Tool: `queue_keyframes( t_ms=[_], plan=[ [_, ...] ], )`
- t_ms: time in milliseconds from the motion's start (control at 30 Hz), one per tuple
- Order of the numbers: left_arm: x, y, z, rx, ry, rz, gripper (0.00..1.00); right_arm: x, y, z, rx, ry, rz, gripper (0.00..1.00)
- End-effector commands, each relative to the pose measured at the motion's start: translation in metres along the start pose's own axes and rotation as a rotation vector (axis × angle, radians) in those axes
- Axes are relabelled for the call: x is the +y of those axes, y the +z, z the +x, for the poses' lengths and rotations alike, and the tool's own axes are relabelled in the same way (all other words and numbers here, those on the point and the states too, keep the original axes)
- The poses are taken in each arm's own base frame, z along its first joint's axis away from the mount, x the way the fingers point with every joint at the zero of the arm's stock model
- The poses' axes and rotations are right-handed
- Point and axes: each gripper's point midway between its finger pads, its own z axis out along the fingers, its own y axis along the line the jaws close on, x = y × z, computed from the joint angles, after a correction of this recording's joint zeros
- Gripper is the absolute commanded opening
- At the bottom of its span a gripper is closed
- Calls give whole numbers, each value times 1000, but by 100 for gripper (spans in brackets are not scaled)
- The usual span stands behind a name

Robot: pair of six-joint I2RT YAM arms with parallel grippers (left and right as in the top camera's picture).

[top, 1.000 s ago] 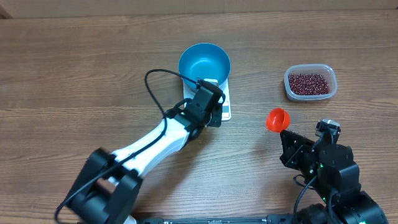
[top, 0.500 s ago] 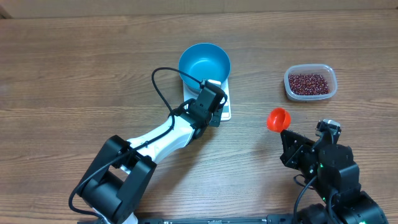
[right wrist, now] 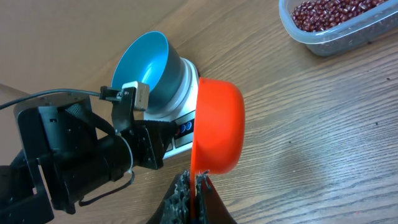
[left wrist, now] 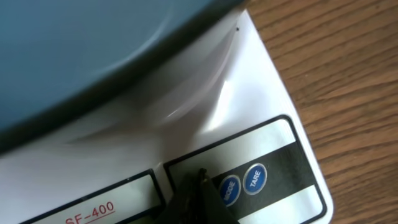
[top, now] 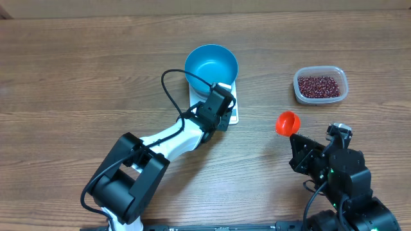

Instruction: Scoop item into bowl and weigh 150g on scale

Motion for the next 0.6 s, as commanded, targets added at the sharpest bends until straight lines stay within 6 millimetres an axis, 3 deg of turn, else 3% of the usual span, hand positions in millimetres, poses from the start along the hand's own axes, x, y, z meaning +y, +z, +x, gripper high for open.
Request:
queue_keyframes(
  t_ms=[0, 567],
  plan=[
    [1, 8, 9, 25, 29, -8, 4, 4, -5, -10, -38, -6, -5, 4],
    [-3, 10, 20, 70, 34, 16, 4, 4, -5, -10, -38, -6, -5, 4]
  ],
)
